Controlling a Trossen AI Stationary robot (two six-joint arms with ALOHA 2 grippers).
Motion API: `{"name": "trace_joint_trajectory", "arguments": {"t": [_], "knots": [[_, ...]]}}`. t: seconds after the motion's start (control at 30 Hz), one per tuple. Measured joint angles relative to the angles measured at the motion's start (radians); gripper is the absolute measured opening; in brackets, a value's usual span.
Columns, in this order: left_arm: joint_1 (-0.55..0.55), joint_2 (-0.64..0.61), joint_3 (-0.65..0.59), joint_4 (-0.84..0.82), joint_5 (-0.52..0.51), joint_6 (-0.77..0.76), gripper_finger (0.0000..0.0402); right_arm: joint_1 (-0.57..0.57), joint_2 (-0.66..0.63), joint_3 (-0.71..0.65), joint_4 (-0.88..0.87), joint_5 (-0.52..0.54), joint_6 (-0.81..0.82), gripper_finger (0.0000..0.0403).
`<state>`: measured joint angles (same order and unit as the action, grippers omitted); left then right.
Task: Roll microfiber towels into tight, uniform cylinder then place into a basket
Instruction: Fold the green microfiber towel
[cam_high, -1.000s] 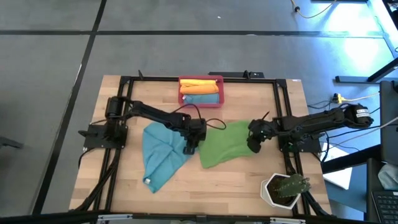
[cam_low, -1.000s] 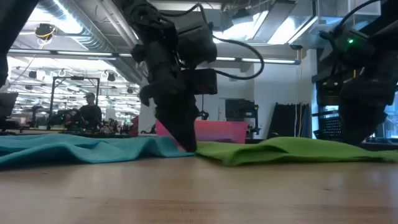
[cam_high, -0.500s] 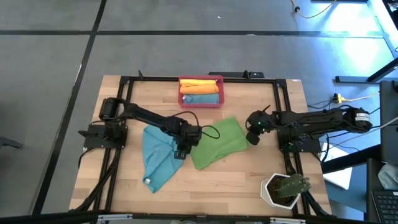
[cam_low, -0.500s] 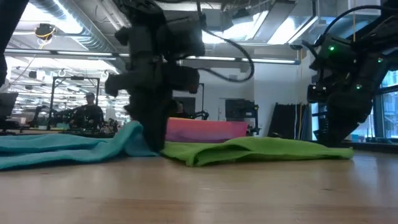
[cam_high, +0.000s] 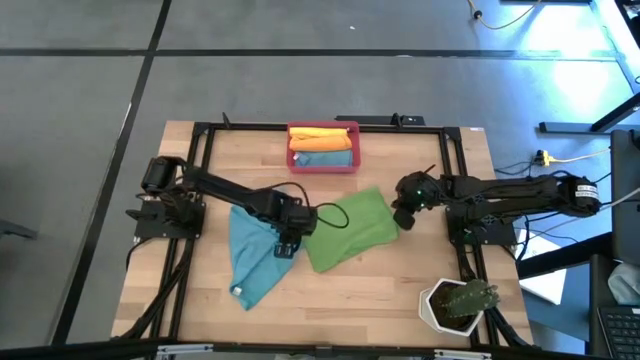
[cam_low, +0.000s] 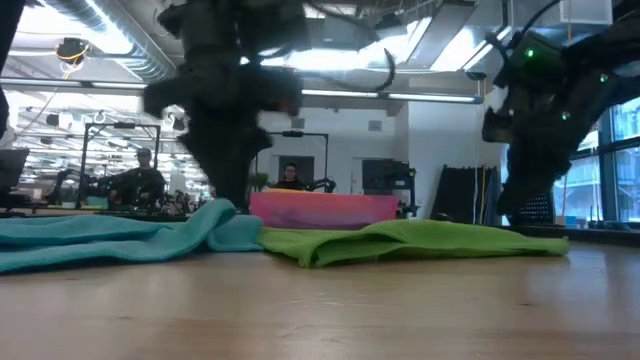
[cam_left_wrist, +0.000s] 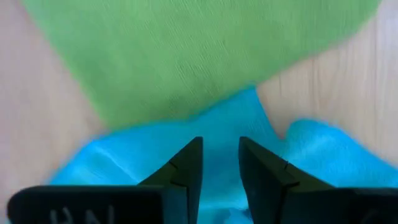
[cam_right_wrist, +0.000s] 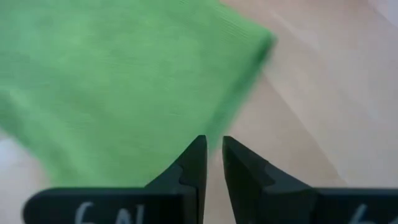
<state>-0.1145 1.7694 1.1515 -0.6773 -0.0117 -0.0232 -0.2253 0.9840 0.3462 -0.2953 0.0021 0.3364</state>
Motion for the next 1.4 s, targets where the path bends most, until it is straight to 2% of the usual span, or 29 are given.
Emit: {"name": "trace_joint_trajectory", "arguments": {"t": [0.1, 0.33, 0.43, 0.5, 0.67, 0.8, 0.97, 1.1, 1.3, 1.4], "knots": [[-0.026, -0.002, -0.067, -0.007, 0.026, -0.036, 0.0094, 0.044, 0.0, 0.021, 0.006, -0.022, 0.004, 0.0055], [-0.058, -0.037, -0.258, 0.125, 0.085, -0.157, 0.0094, 0.156, 0.032, 0.022, 0.073, -0.051, 0.068, 0.0055], [-0.064, -0.07, -0.303, 0.099, 0.101, -0.219, 0.0094, 0.197, 0.063, 0.023, 0.077, -0.057, 0.115, 0.0055], [-0.071, -0.105, -0.322, 0.023, 0.102, -0.248, 0.0094, 0.221, 0.091, 0.023, 0.078, -0.057, 0.142, 0.0055], [-0.094, -0.257, -0.343, -0.16, -0.026, -0.316, 0.0094, 0.25, 0.185, 0.024, 0.078, -0.055, 0.191, 0.0055], [-0.108, -0.41, -0.338, -0.147, -0.135, -0.348, 0.0094, 0.247, 0.252, 0.027, 0.078, 0.006, 0.202, 0.0055], [-0.117, -0.534, -0.335, 0.003, -0.241, -0.3, 0.0094, 0.211, 0.292, 0.029, 0.088, 0.064, 0.155, 0.0055], [-0.113, -0.536, -0.335, 0.164, -0.259, -0.202, 0.0094, 0.174, 0.292, 0.028, 0.084, 0.125, 0.099, 0.0055], [-0.102, -0.418, -0.334, 0.386, -0.238, -0.069, 0.0094, 0.109, 0.294, 0.027, 0.107, 0.185, -0.005, 0.0055], [-0.088, -0.346, -0.333, 0.444, -0.205, -0.033, 0.0094, 0.074, 0.298, 0.039, 0.107, 0.195, -0.052, 0.0055]]}}
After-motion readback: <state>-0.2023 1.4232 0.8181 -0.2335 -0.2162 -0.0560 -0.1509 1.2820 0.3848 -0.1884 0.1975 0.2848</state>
